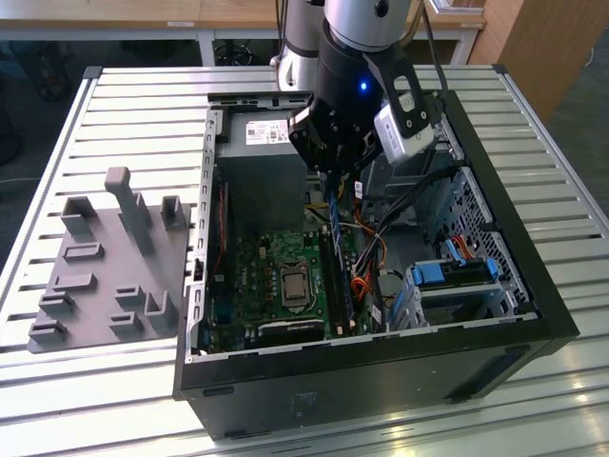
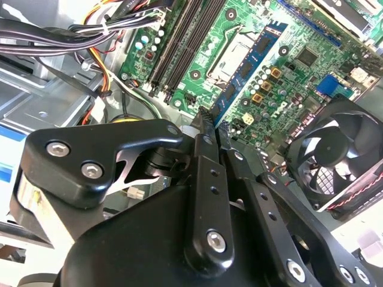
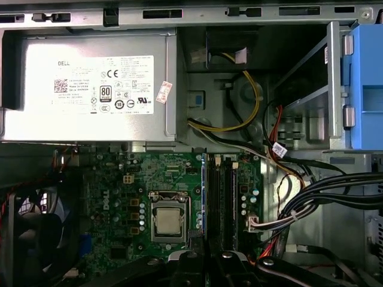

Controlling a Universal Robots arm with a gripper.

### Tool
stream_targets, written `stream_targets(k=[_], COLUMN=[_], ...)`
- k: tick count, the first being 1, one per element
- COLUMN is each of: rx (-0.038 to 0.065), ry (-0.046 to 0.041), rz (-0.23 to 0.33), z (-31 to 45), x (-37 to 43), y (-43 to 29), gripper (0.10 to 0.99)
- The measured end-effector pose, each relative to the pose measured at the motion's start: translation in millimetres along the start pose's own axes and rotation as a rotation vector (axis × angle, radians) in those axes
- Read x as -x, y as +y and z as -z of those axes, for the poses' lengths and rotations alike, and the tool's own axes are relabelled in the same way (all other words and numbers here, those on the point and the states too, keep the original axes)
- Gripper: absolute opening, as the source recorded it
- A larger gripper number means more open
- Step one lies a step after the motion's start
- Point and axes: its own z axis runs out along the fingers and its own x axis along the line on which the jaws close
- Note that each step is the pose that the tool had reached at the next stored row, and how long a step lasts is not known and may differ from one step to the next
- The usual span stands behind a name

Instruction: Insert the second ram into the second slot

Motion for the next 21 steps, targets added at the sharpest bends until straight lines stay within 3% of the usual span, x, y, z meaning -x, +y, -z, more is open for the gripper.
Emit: stream_targets(k=[21], rx=[0.000], ry=[0.0000], rz=[0.000], z=[-9.0], x=[1.4], y=[-0.4], gripper=[0.137])
